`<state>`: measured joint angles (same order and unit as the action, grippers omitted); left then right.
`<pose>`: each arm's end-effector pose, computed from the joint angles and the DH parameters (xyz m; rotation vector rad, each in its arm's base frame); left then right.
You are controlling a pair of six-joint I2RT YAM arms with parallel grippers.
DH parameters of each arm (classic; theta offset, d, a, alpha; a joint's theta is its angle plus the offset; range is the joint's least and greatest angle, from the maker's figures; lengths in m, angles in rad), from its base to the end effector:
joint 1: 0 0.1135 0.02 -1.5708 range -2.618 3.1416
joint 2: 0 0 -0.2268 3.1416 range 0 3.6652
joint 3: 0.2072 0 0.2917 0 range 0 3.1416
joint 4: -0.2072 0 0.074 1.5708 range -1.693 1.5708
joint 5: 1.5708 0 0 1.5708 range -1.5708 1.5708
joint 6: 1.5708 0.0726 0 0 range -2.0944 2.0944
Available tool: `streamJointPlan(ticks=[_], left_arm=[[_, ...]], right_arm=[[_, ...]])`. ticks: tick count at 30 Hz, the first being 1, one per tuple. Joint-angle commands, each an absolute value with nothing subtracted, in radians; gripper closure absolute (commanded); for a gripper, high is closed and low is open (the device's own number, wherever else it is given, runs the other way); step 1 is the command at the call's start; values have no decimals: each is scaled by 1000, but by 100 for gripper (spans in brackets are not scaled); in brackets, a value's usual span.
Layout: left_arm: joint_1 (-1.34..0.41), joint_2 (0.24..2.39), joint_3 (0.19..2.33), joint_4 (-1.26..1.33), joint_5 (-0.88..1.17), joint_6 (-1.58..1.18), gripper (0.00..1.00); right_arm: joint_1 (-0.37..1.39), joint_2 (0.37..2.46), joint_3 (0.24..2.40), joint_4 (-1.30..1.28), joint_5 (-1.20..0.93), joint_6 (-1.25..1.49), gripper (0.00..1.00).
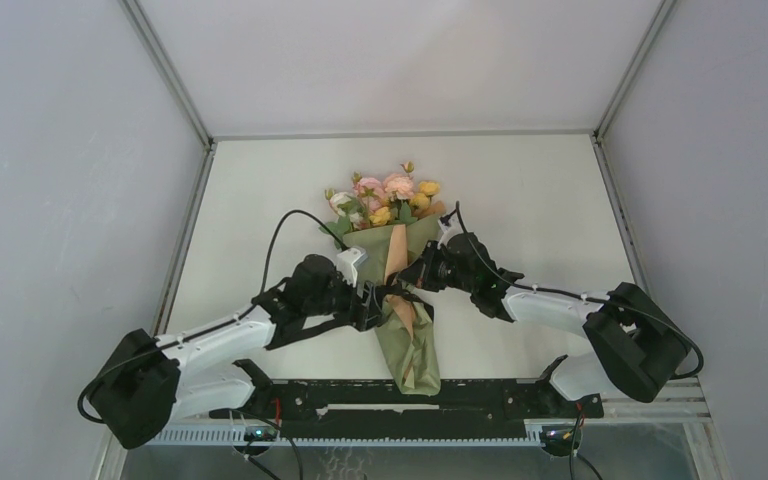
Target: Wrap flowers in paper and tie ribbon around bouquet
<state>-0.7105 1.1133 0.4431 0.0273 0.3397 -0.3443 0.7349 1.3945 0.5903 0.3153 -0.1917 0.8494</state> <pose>0.2077 -0.2106 0.1013 0.6219 2.2584 -0.9336 0.2502 0.2448 0.1046 -0.0010 2.2670 1.1206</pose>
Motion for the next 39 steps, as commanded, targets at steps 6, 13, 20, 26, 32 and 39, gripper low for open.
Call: streamJointPlan(ticks=[6,13,20,26,32,39], left_arm=[[-718,1126,413,100,330,-379,59],[-717,1078,417,20,312,-350,93],[-705,1050,455,-115,246,-234,100],[-628,1050,502,-41,251,-89,100],[-598,1041,541,14,535,412,100],[-580,1071,421,-154,337,1332,100]], right_arm=[[741,1355,609,332,-174,822,100],[740,1328,610,305,-146,795,100],[704,1272,609,249,-118,741,100],[634,1230,543,199,-105,733,100],[553,1194,444,213,-130,753,100],[477,1178,353,248,-168,764,100]])
